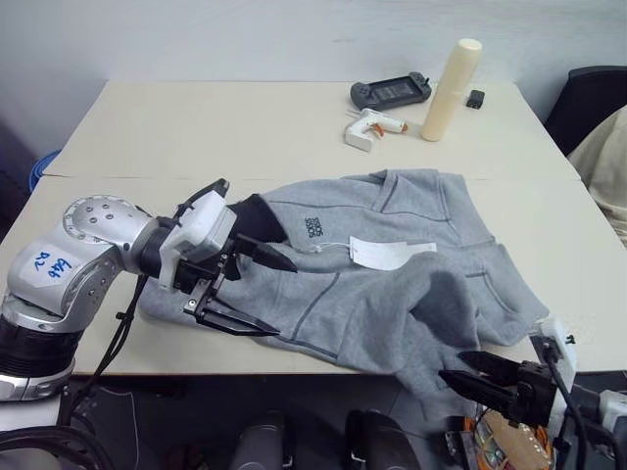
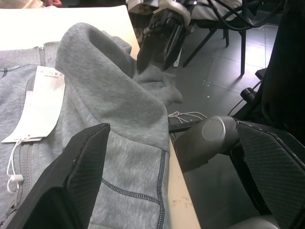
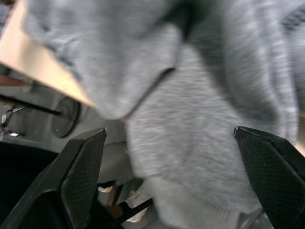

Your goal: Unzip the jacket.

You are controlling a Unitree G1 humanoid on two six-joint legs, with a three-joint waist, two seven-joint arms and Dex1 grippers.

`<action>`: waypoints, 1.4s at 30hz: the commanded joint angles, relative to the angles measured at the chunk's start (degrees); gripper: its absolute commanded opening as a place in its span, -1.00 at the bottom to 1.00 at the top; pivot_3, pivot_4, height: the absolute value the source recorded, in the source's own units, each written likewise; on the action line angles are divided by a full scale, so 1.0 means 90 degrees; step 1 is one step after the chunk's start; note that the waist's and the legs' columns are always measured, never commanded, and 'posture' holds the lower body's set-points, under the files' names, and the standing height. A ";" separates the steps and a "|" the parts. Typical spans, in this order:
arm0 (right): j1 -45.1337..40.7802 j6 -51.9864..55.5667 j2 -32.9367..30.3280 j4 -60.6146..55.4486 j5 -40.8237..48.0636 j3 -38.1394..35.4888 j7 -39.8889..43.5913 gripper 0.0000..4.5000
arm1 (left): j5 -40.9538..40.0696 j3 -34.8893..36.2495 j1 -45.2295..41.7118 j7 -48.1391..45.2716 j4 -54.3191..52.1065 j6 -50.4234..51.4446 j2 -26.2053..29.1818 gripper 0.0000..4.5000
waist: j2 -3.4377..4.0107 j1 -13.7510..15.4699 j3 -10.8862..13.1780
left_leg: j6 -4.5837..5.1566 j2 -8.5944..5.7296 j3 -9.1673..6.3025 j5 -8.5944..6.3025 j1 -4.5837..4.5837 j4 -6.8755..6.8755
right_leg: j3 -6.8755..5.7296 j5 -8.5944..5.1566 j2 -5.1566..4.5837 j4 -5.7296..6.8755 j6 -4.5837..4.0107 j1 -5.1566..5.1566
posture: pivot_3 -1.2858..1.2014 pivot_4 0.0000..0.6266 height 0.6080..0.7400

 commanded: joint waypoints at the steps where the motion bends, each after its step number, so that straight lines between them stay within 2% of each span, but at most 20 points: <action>1: 0.0065 -0.0125 -0.0047 0.0180 0.0060 -0.0298 0.0001 1.00 | 0.0028 0.0068 -0.0137 -0.0047 0.0012 -0.0097 -0.0013 0.98 | 0.0000 0.0011 0.0000 | 0.0001 -0.0001 0.0000 0.0000 0.0000 0.0001 | 0.0000 0.0000 0.0000 -0.0001 0.0000 0.0002 | 0.03 -0.52 1.00; 6: 0.0394 -0.0145 -0.0225 0.0405 0.0189 -0.0946 0.0269 1.00 | 0.0096 0.0090 -0.0088 -0.0076 0.0065 -0.0184 -0.0004 0.98 | 0.0000 0.0008 0.0000 | 0.0004 -0.0002 0.0000 0.0000 0.0000 0.0001 | 0.0000 0.0001 -0.0001 -0.0001 0.0001 0.0003 | 0.03 -0.52 1.00; 9: 0.0529 -0.0237 -0.0276 0.0481 0.0080 -0.1003 0.0423 1.00 | 0.0120 0.0073 -0.0091 -0.0062 0.0082 -0.0216 -0.0038 0.98 | -0.0001 0.0001 0.0000 | 0.0004 0.0000 0.0000 0.0000 0.0000 0.0001 | -0.0001 0.0001 0.0001 -0.0003 0.0001 0.0003 | 0.03 -0.52 1.00; 18: -0.0353 -0.0264 0.0046 0.0495 0.0003 0.0229 0.0099 1.00 | 0.0228 -0.0029 -0.0289 -0.0075 0.0158 -0.0241 -0.0211 0.98 | 0.0000 -0.0013 0.0000 | 0.0004 0.0002 -0.0001 -0.0001 0.0001 0.0000 | -0.0001 0.0000 0.0000 -0.0001 0.0001 0.0001 | 0.03 -0.52 1.00; 21: -0.0597 -0.0311 0.0187 0.0554 -0.0026 0.0494 -0.0053 0.74 | 0.0261 -0.0033 -0.0324 -0.0101 0.0177 -0.0246 -0.0223 1.00 | 0.0000 -0.0014 0.0000 | 0.0004 0.0002 -0.0001 -0.0001 0.0000 0.0000 | -0.0001 0.0001 0.0000 -0.0001 0.0001 0.0000 | 0.03 -0.52 1.00; 27: -0.0516 -0.0294 0.0134 0.0387 0.0265 0.0270 0.0001 -0.13 | 0.0292 -0.0029 -0.0365 -0.0126 0.0228 -0.0266 -0.0223 1.00 | 0.0000 0.0003 0.0000 | 0.0005 -0.0001 -0.0001 -0.0001 -0.0002 0.0002 | -0.0002 0.0001 -0.0002 -0.0002 0.0002 0.0002 | 0.03 -0.52 1.00; 33: 0.0444 -0.0256 -0.0364 -0.0369 0.0652 -0.0273 0.0784 -1.00 | 0.0370 -0.0140 -0.0403 -0.0163 0.0354 -0.0411 -0.0369 1.00 | 0.0000 0.0005 0.0000 | 0.0007 0.0000 -0.0001 -0.0001 -0.0002 0.0001 | -0.0002 0.0001 -0.0001 -0.0003 0.0002 0.0002 | 0.03 -0.52 1.00; 36: 0.1246 -0.0364 -0.0758 -0.0737 0.0490 -0.0648 0.1530 -1.00 | 0.0464 -0.0238 -0.0455 -0.0243 0.0486 -0.0545 -0.0463 1.00 | 0.0000 0.0016 0.0000 | 0.0012 0.0000 -0.0002 -0.0005 -0.0002 0.0000 | -0.0003 0.0001 0.0000 -0.0006 0.0003 0.0005 | 0.03 -0.52 1.00; 39: 0.2044 -0.0821 -0.1202 -0.0859 -0.0394 -0.0740 0.2240 -1.00 | 0.0603 -0.0343 -0.0572 -0.0339 0.0716 -0.0699 -0.0577 1.00 | -0.0003 0.0013 -0.0001 | 0.0017 0.0000 -0.0002 -0.0008 -0.0003 0.0002 | -0.0003 0.0002 0.0000 -0.0009 0.0003 0.0005 | 0.03 -0.52 1.00; 42: 0.2972 -0.2071 -0.1607 -0.0539 -0.2150 -0.0420 0.2798 -1.00 | 0.0739 -0.0434 -0.0687 -0.0395 0.0920 -0.0851 -0.0671 1.00 | -0.0008 0.0015 -0.0001 | 0.0019 -0.0001 0.0001 -0.0011 -0.0002 0.0001 | -0.0002 0.0002 -0.0001 -0.0011 0.0006 0.0005 | 0.03 -0.52 1.00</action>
